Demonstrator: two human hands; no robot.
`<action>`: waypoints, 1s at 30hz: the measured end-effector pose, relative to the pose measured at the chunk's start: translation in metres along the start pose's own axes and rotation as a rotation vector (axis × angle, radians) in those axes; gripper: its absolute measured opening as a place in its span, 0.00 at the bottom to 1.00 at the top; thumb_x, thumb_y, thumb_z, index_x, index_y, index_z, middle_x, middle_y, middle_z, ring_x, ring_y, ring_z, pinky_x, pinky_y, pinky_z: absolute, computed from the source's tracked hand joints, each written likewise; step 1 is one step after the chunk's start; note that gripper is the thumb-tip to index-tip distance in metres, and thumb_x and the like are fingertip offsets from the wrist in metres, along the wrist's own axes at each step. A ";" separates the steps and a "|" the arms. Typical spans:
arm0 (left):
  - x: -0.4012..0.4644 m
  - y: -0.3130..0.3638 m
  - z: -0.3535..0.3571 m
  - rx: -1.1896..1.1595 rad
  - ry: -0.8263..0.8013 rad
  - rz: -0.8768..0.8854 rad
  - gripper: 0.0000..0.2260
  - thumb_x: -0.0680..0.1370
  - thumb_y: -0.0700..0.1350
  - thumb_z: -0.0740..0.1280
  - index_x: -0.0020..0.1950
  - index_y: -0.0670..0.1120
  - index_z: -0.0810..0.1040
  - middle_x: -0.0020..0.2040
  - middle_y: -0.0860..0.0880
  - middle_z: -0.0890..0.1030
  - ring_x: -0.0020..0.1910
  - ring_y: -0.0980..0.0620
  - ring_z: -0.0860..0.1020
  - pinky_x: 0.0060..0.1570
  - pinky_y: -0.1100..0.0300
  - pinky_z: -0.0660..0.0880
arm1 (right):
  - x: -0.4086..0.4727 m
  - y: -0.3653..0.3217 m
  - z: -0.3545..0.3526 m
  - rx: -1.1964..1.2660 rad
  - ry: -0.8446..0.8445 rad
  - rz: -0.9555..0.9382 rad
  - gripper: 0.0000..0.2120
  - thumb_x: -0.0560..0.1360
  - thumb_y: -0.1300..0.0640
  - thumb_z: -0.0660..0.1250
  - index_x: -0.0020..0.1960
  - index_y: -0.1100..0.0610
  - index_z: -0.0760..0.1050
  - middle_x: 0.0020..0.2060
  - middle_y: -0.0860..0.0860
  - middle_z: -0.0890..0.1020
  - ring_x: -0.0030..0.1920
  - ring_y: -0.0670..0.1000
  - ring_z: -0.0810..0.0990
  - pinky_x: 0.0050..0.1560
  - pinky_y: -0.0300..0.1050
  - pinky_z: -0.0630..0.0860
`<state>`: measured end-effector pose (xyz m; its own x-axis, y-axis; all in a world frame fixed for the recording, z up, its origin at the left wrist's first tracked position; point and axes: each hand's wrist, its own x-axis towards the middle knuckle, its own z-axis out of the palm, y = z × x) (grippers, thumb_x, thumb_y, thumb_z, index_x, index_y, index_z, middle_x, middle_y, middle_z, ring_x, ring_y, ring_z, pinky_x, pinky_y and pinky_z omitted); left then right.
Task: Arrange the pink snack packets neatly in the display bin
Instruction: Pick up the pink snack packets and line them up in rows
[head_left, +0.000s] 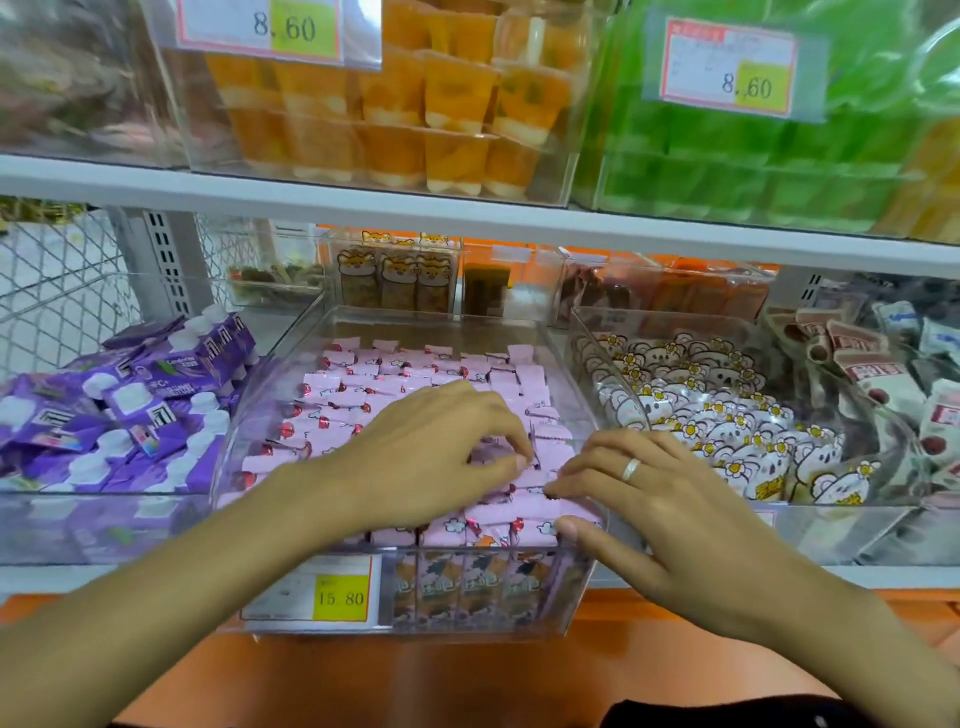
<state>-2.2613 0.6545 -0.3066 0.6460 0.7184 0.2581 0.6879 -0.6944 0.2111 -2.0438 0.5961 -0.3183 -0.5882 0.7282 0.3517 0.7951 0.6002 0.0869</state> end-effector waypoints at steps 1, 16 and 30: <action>-0.003 -0.002 0.001 -0.029 0.089 -0.047 0.10 0.78 0.59 0.59 0.55 0.60 0.77 0.53 0.62 0.76 0.53 0.60 0.70 0.49 0.59 0.69 | 0.002 0.000 -0.002 0.043 0.035 0.003 0.17 0.80 0.43 0.53 0.53 0.47 0.78 0.48 0.41 0.79 0.54 0.44 0.74 0.53 0.44 0.70; -0.026 -0.014 0.008 0.084 0.032 -0.003 0.22 0.79 0.65 0.50 0.68 0.60 0.69 0.63 0.63 0.71 0.60 0.62 0.66 0.58 0.63 0.64 | 0.088 0.006 -0.002 -0.015 -0.243 0.104 0.09 0.73 0.46 0.69 0.51 0.46 0.81 0.43 0.42 0.81 0.48 0.47 0.78 0.39 0.39 0.62; -0.025 -0.014 0.007 0.127 -0.082 0.015 0.20 0.80 0.62 0.48 0.66 0.60 0.71 0.62 0.59 0.73 0.57 0.58 0.68 0.54 0.61 0.66 | 0.068 0.002 0.021 -0.128 0.047 -0.024 0.07 0.82 0.51 0.52 0.58 0.51 0.65 0.49 0.50 0.74 0.39 0.59 0.76 0.31 0.48 0.68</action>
<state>-2.2847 0.6468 -0.3226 0.6780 0.7123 0.1816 0.7107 -0.6983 0.0856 -2.0852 0.6536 -0.3135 -0.6024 0.6956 0.3915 0.7947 0.5682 0.2133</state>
